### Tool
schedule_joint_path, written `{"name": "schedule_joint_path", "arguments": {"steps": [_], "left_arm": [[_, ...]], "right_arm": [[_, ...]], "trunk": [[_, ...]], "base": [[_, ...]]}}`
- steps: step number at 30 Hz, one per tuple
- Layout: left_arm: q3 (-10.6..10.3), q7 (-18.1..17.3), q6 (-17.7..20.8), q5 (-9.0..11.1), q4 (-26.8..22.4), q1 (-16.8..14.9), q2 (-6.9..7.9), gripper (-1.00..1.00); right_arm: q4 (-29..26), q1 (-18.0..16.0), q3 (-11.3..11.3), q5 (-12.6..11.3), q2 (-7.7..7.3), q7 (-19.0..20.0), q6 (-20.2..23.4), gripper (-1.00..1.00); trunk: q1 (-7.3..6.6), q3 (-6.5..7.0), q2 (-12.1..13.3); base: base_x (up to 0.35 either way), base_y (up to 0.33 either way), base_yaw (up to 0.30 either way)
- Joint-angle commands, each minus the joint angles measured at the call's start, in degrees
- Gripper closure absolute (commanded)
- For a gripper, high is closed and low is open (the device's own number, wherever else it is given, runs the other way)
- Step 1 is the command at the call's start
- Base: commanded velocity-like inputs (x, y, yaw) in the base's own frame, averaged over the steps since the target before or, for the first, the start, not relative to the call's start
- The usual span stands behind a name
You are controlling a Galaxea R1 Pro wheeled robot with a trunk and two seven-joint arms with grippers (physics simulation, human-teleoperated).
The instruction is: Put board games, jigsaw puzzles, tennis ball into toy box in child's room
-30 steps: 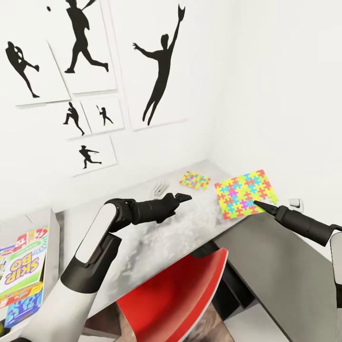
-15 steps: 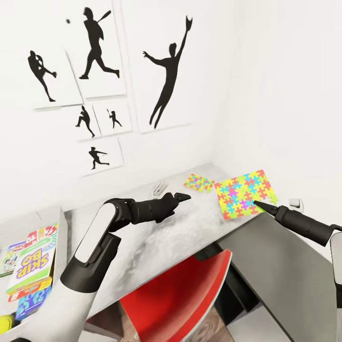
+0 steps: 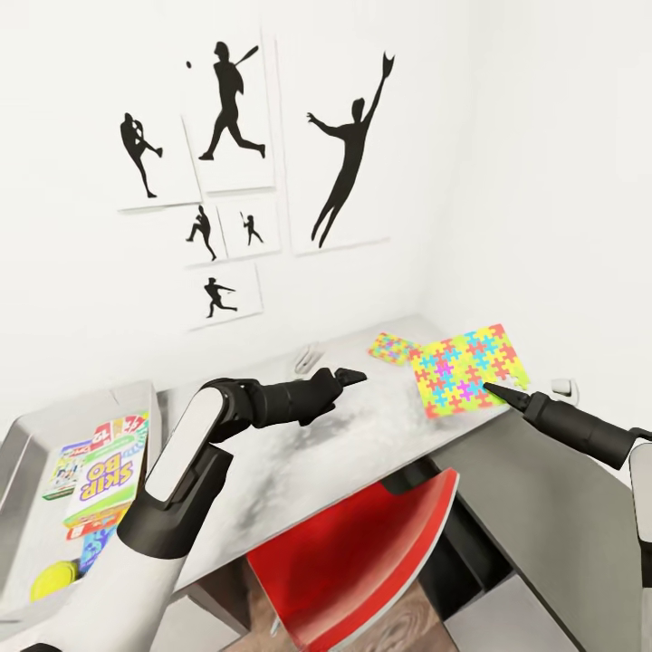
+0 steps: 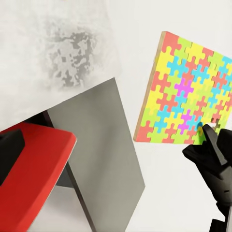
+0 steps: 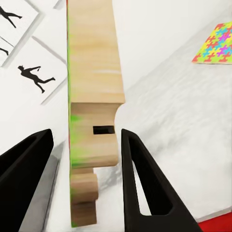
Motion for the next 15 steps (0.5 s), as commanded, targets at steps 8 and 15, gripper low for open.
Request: {"name": "schedule_joint_path", "arguments": {"steps": [8, 15], "left_arm": [[0.0, 0.6, 0.0, 0.5, -0.1, -0.1, -0.05, -1.00], [-0.1, 0.6, 0.0, 0.5, -0.1, -0.1, -0.10, -1.00]], "right_arm": [[0.0, -0.1, 0.6, 0.4, 0.01, 0.3, 0.2, 1.00], [0.0, -0.1, 0.8, 0.5, 0.02, 0.3, 0.2, 1.00]], "trunk": [[0.04, 0.62, -0.1], [0.04, 1.26, -0.1]], "base": [[-0.009, 0.006, 0.126], [-0.002, 0.001, 0.143]]}}
